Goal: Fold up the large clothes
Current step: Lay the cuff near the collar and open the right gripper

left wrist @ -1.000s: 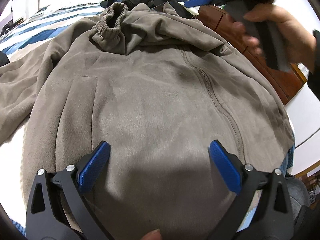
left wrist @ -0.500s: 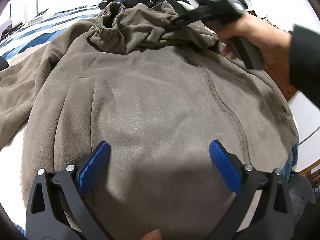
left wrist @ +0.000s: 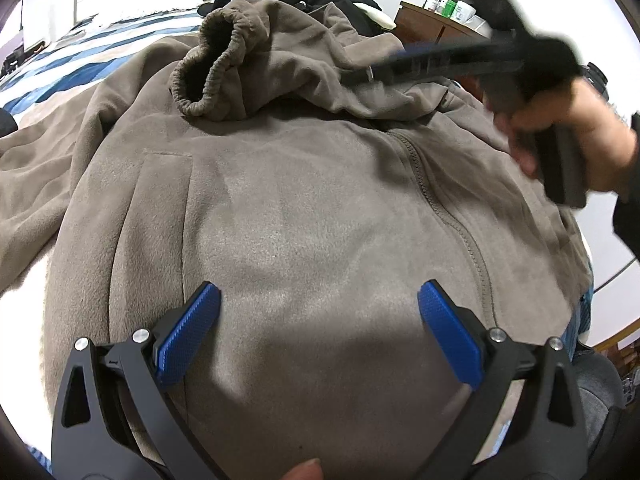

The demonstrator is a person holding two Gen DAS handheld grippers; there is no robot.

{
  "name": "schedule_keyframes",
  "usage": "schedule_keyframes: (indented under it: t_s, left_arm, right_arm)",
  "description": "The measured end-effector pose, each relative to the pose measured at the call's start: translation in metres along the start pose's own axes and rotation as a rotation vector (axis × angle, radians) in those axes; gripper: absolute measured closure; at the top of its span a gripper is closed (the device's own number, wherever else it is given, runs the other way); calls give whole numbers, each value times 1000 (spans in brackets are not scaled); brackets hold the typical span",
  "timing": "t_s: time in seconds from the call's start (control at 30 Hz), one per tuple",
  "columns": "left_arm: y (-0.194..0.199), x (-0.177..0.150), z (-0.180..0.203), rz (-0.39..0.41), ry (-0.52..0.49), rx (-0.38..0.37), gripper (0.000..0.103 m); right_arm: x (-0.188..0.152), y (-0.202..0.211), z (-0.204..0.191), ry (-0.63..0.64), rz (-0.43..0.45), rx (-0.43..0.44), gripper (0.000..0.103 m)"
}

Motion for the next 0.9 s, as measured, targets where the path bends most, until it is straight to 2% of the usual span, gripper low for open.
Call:
schedule_keyframes:
  t_s: [0.07, 0.13, 0.17, 0.23, 0.3, 0.33, 0.37, 0.4, 0.43, 0.6, 0.73, 0.77, 0.83, 0.9]
  left_arm:
    - [0, 0, -1, 0, 3, -2, 5]
    - [0, 0, -2, 0, 7, -6, 5]
    - [0, 0, -2, 0, 8, -8, 5]
    - [0, 0, -3, -1, 8, -8, 5]
    - [1, 0, -3, -1, 5, -9, 5]
    - [1, 0, -3, -2, 5, -10, 5]
    - [1, 0, -3, -2, 6, -11, 5]
    - [1, 0, -3, -2, 7, -13, 5]
    - [1, 0, -4, -3, 7, -15, 5]
    - [4, 2, -7, -5, 26, -24, 5]
    - [4, 2, -6, -9, 17, -17, 5]
    - [3, 2, -6, -9, 13, -14, 5]
    - [2, 2, -4, -10, 4, -9, 5]
    - [1, 2, -2, -11, -1, -4, 5]
  right_arm:
    - [21, 6, -20, -19, 34, 81, 16]
    - [42, 1, -43, -64, 17, 189, 16]
    - [51, -6, -52, -85, -4, 217, 16]
    - [64, -29, -66, -110, -63, 230, 16]
    - [67, -51, -76, -106, -112, 204, 16]
    - [68, -68, -76, -92, -138, 164, 24]
    - [66, -75, -80, -86, -148, 130, 55]
    - [69, -82, -78, -98, -147, 110, 70]
    - [70, -80, -79, -116, -131, 111, 76]
    - [100, -66, -72, -154, -48, 110, 79]
    - [134, -66, -82, -71, -25, 21, 79]
    - [139, -69, -86, -56, -36, 11, 79]
    - [142, -86, -103, -12, -117, 12, 79]
    - [129, -115, -117, 9, -254, 13, 77]
Point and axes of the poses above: each gripper's, at about its wrist camera, not at the fingertips, and y roughly against the way its jaws point, z to its right, x to its top, the point moved 9 cm from there along -y, roughly the way its jaws point, and after that the axes turned 4 degrees about z, right-handed, at the moved point
